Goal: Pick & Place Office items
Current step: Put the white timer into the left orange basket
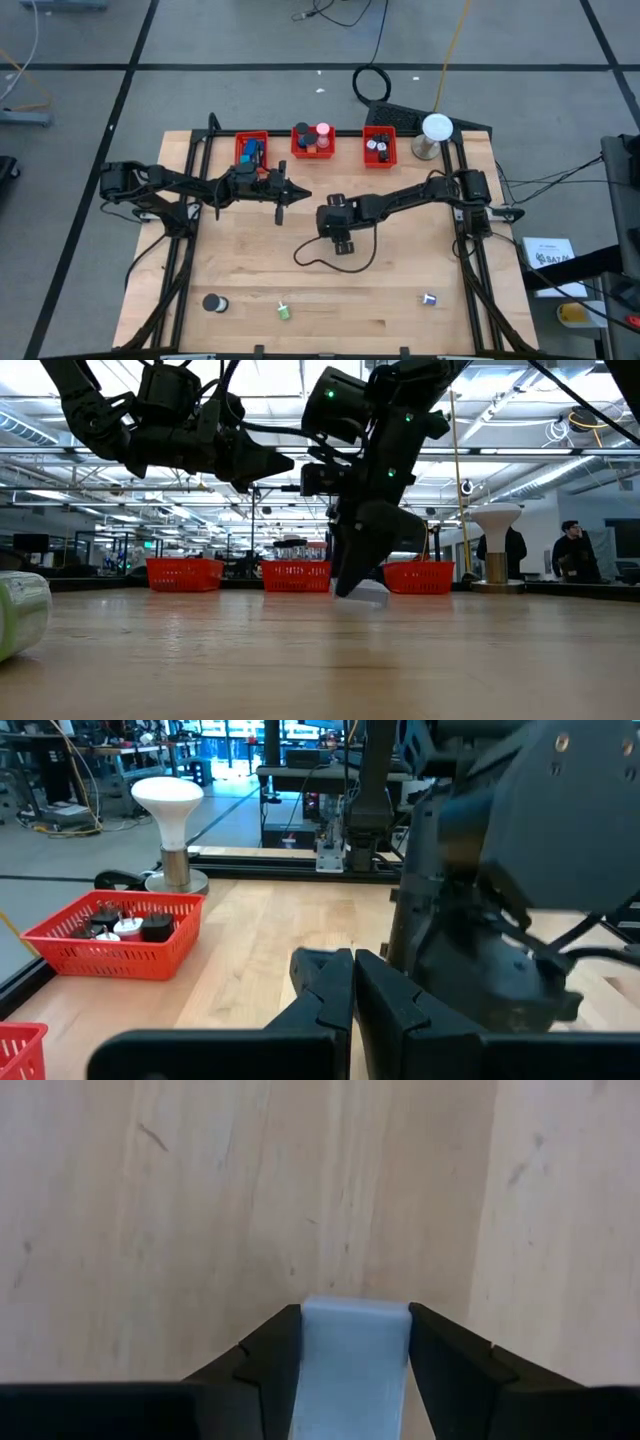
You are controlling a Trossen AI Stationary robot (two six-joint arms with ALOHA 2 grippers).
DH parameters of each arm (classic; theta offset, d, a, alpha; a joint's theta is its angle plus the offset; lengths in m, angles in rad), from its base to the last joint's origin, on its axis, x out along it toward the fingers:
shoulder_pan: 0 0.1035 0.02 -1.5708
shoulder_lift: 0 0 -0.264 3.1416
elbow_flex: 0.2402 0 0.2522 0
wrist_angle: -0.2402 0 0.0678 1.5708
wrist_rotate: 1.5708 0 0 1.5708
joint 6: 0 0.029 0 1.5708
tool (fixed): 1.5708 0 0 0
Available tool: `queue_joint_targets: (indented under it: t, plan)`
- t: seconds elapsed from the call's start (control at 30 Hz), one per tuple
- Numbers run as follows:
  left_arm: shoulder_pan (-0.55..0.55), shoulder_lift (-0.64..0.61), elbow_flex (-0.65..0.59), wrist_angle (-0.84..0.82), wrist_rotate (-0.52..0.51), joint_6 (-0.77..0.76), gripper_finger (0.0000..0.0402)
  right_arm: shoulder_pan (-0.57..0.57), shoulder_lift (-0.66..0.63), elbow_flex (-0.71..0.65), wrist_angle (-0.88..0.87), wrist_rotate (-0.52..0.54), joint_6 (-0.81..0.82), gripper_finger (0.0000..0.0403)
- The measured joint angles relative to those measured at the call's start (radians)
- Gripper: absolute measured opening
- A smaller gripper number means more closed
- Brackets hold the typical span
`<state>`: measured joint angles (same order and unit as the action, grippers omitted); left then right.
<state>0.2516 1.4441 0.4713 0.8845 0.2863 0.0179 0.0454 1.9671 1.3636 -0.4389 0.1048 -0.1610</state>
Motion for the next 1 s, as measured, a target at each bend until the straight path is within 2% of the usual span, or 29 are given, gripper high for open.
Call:
queue_joint_targets:
  t: [0.13,0.27,0.47,0.57,0.73,1.0]
  plan:
    - [0.0,0.0,0.0,0.0,0.0,0.0,0.0015,0.0,0.013,0.0,0.046,0.004,-0.048,0.0165]
    - [0.0,0.0,0.0,0.0,0.0,0.0,0.0015,0.002,0.014,0.0,0.081,0.007,-0.072,0.0188]
    - [0.0,0.0,0.0,0.0,0.0,0.0,0.0015,0.017,-0.052,-0.001,0.06,0.135,-0.087,0.0228]
    - [0.0,0.0,0.0,0.0,0.0,0.0,0.0015,0.028,-0.117,-0.026,0.07,0.153,-0.08,0.0232]
    - [0.0,0.0,0.0,0.0,0.0,0.0,0.0015,0.025,-0.235,-0.232,0.227,0.155,-0.021,0.0195]
    - [0.0,0.0,0.0,0.001,0.001,0.0,0.0015,-0.024,-0.454,-0.631,0.721,0.153,-0.016,0.0092]
